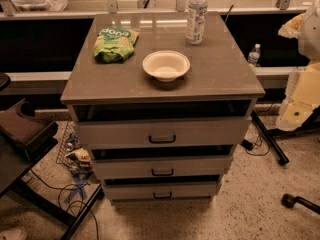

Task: Open middle drawer

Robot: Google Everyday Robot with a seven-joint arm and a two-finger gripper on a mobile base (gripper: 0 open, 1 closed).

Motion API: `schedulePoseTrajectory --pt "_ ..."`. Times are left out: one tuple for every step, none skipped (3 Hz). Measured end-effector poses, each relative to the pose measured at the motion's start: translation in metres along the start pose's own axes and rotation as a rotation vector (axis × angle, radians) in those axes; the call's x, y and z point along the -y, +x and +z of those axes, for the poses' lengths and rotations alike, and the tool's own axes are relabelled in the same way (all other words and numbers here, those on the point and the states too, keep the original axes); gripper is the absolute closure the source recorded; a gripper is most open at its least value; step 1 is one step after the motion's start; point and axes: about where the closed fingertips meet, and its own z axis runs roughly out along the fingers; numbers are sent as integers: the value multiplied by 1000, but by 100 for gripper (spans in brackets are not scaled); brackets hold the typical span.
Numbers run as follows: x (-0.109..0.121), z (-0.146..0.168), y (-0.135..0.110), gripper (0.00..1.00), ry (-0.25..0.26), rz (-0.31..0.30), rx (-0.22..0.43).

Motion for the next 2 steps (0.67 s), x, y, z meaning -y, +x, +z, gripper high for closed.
schedulePoseTrajectory --pt "2 -2 1 0 12 2 0" --pt "8 -9 3 0 52 7 -1"
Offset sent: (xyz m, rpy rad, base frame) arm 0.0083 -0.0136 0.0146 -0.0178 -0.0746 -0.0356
